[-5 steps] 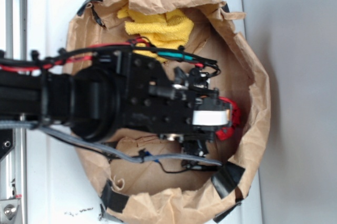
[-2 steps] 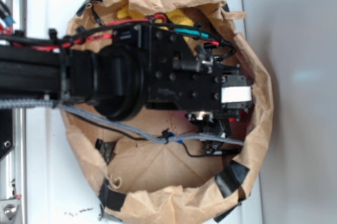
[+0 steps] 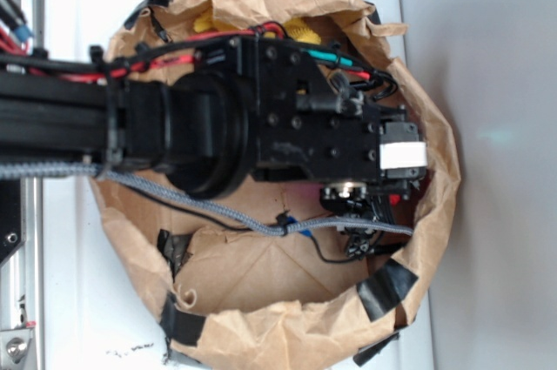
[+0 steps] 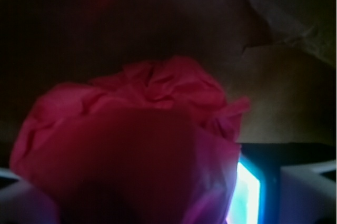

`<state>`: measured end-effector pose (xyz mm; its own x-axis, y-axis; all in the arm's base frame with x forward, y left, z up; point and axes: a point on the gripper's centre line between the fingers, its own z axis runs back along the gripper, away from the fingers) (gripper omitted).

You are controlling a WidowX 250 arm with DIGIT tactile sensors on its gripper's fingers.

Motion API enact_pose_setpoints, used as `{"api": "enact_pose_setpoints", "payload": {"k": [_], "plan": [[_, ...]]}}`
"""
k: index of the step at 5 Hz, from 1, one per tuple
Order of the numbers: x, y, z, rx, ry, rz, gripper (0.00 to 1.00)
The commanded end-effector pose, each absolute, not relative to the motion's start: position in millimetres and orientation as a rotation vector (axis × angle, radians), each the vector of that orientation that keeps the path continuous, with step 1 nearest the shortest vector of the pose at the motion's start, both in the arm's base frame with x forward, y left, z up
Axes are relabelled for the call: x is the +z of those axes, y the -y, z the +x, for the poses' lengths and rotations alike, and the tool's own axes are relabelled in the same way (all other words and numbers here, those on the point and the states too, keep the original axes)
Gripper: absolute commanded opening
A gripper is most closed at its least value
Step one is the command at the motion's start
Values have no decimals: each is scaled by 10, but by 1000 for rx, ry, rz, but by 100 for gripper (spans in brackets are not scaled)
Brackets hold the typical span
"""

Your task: Grab the red paper.

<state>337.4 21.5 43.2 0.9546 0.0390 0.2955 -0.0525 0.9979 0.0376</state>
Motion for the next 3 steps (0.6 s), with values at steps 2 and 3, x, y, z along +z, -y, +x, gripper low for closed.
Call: {"api": "enact_pose_setpoints", "payload": {"k": [2,3], "plan": [[614,-423,2763,-119,254,36,0],[839,-430,2579,-159,207,1,0]]}}
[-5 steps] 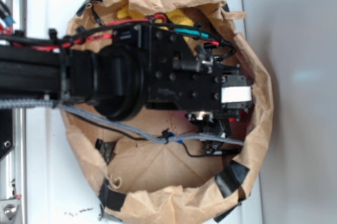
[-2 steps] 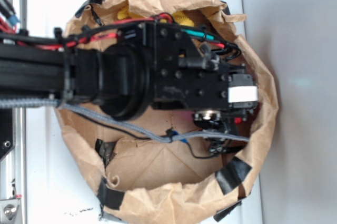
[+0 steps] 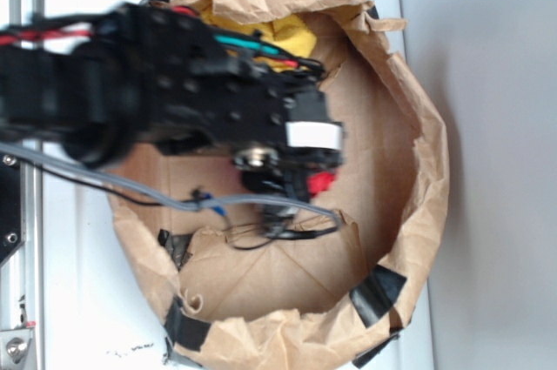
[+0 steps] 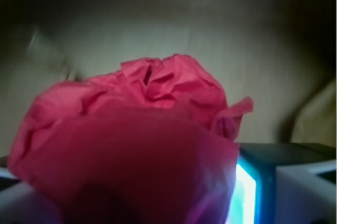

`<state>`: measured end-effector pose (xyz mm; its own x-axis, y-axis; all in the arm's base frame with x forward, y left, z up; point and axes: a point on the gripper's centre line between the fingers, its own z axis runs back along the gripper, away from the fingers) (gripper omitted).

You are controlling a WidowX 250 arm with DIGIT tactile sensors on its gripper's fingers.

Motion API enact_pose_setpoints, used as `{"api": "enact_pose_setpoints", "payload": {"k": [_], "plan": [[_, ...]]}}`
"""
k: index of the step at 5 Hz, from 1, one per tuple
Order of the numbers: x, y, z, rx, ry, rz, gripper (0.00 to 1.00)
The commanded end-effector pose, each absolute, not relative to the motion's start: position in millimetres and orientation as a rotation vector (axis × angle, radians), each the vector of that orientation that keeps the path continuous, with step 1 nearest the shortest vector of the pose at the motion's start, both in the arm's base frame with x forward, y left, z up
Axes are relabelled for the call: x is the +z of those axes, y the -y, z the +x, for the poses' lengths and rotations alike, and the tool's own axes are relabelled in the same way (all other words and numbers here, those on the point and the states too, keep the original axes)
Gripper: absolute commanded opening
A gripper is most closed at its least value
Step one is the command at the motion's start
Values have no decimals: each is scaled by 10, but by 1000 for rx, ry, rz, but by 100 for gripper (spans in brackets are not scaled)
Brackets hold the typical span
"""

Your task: Grab the red paper.

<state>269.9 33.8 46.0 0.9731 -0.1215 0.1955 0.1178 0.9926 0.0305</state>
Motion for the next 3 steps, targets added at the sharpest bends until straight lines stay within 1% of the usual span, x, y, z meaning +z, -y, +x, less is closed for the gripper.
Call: {"api": "enact_pose_setpoints", "payload": {"k": [1,2,3], "plan": [[1190,-437,2610,-146,157,-57,0],[1395,-401,2669,-120,134,-77,0],[1579,-419,2667,-108,115,-92,0]]}}
